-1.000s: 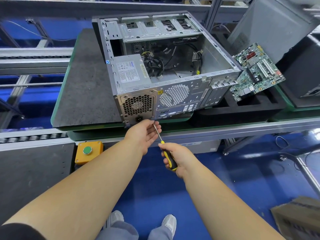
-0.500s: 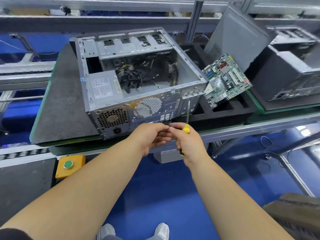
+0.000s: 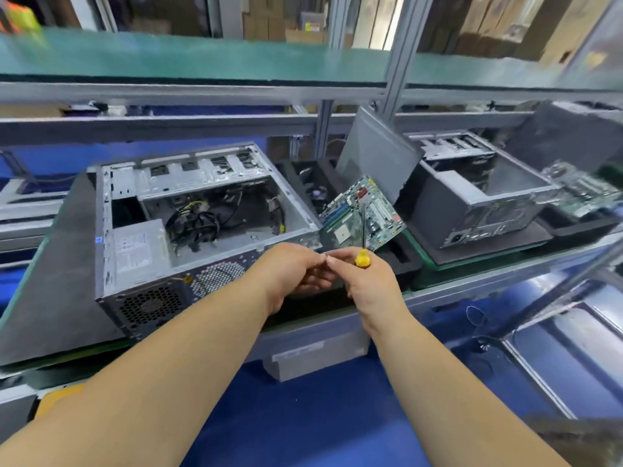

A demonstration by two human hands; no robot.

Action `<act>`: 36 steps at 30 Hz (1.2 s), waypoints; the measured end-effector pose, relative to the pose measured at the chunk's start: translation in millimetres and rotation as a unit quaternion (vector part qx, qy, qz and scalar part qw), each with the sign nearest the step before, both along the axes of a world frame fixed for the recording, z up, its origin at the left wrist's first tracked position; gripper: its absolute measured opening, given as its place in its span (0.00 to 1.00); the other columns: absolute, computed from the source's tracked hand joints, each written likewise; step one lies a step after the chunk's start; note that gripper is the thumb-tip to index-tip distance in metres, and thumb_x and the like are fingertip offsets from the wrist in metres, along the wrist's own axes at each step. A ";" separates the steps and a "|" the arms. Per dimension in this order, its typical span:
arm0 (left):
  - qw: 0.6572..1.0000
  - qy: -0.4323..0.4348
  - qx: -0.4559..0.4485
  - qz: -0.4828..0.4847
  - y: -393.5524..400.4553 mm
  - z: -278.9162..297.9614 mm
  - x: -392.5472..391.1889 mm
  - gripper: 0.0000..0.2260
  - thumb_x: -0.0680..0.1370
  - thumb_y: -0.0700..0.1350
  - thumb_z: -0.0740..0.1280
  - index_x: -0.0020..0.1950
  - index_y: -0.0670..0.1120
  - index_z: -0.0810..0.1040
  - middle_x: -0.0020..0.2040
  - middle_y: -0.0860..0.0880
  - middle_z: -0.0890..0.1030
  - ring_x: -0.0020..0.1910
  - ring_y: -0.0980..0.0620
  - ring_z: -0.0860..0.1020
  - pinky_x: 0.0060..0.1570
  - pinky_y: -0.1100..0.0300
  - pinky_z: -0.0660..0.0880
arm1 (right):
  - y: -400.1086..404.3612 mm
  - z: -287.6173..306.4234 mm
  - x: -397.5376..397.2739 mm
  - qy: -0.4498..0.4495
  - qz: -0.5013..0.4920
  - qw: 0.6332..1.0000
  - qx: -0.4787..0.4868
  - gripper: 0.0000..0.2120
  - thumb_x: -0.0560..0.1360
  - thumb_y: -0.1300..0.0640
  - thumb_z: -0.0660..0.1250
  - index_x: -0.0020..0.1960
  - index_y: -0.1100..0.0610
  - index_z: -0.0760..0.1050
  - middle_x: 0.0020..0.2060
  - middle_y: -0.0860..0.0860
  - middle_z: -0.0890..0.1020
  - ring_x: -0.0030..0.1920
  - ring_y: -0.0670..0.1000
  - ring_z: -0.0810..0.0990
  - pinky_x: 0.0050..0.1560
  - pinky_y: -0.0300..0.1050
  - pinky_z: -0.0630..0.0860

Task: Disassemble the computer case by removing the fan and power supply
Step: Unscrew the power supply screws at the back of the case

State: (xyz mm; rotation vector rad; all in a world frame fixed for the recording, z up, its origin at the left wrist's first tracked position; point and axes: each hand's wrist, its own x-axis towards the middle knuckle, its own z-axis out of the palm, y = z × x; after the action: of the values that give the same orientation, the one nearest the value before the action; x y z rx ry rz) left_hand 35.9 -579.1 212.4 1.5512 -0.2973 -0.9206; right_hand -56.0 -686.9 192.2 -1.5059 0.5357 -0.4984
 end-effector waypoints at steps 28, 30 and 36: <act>0.967 -0.213 0.110 0.088 -3.6 9.8 148.6 0.12 0.81 0.42 0.63 0.45 0.51 0.85 0.41 0.53 0.86 0.43 0.55 0.83 0.48 0.59 0.78 | -112.0 -33.5 149.5 0.200 -0.020 0.980 0.004 0.05 0.75 0.58 0.70 0.48 0.60 0.80 0.40 0.55 0.77 0.37 0.52 0.71 0.36 0.44 0.67; 0.964 -0.209 0.118 0.116 -8.3 6.6 146.1 0.12 0.81 0.41 0.63 0.45 0.51 0.85 0.41 0.54 0.86 0.44 0.54 0.83 0.46 0.60 0.77 | -118.4 -38.4 158.5 0.212 0.013 0.977 -0.002 0.04 0.75 0.59 0.71 0.48 0.59 0.81 0.42 0.56 0.80 0.39 0.52 0.73 0.36 0.43 0.68; 0.952 -0.205 0.131 0.186 -20.8 1.7 127.9 0.11 0.80 0.40 0.64 0.46 0.50 0.85 0.41 0.53 0.86 0.42 0.56 0.82 0.40 0.67 0.74 | -135.8 -50.2 174.6 0.232 0.128 0.964 -0.007 0.06 0.75 0.60 0.70 0.52 0.58 0.83 0.50 0.56 0.83 0.42 0.48 0.76 0.36 0.42 0.69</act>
State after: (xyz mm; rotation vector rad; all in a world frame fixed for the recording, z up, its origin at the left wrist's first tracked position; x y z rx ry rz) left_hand 163.8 -599.9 214.1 1.9620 -0.1673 -0.3463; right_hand 118.7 -822.7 142.1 -1.6832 0.6868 0.0602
